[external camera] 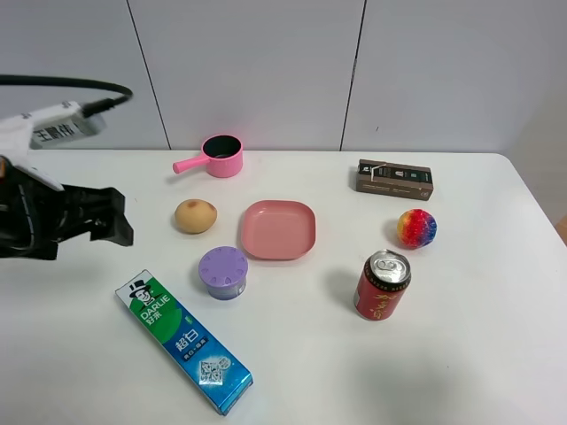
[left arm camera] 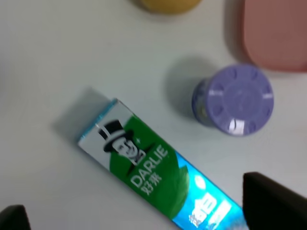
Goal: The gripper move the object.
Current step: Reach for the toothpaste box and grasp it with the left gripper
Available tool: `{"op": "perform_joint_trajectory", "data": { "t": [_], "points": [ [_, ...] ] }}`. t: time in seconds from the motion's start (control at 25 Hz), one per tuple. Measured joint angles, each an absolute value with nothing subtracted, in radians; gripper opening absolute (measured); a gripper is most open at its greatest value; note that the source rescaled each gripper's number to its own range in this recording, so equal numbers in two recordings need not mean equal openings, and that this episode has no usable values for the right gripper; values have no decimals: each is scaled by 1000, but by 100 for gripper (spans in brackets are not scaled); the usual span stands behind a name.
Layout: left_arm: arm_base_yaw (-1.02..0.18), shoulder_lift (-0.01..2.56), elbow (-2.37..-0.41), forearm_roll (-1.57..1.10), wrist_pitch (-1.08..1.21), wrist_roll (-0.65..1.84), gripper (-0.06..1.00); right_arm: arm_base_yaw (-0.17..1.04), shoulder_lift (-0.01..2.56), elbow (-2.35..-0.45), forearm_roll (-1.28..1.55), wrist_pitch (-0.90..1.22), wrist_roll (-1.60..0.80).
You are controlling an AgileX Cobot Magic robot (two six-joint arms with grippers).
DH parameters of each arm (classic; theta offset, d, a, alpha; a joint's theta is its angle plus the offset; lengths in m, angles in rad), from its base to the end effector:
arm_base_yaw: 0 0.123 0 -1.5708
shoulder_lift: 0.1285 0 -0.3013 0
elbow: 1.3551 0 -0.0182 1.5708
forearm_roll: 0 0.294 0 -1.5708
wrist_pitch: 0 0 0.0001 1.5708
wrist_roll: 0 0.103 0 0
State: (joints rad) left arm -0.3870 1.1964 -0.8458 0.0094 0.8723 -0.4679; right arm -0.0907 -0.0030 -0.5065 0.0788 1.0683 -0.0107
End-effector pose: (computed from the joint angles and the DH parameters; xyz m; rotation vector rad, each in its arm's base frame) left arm 0.2397 -0.0969 0.2628 -0.1044 2.7302 -0.2398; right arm 0.0261 0.0048 0.2943 0.0771 2.0386 0.0307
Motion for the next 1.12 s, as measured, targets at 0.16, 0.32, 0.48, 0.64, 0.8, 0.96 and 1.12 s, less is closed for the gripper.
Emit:
{"op": "perform_joint_trajectory", "data": {
  "t": [0.16, 0.32, 0.48, 0.64, 0.8, 0.96, 1.12],
  "points": [
    [-412, 1291, -846, 24, 890, -513, 70, -91, -3, -507, 79, 1068, -11],
    [-412, 1331, -846, 18, 833, -593, 70, -91, -3, -507, 79, 1068, -11],
    [-412, 1336, -846, -64, 677, -612, 70, -91, -3, -507, 79, 1068, -11],
    [-412, 1336, -846, -125, 627, -615, 70, -91, -3, -507, 79, 1068, -11],
    [-412, 1337, -846, -152, 621, -592, 70, -91, -3, -507, 79, 1068, -11],
    [-412, 1338, -846, -135, 656, -577, 70, -91, -3, -507, 79, 1068, -11],
    [-412, 1338, -846, -108, 689, -577, 70, -91, -3, -507, 79, 1068, -11]
  ]
}}
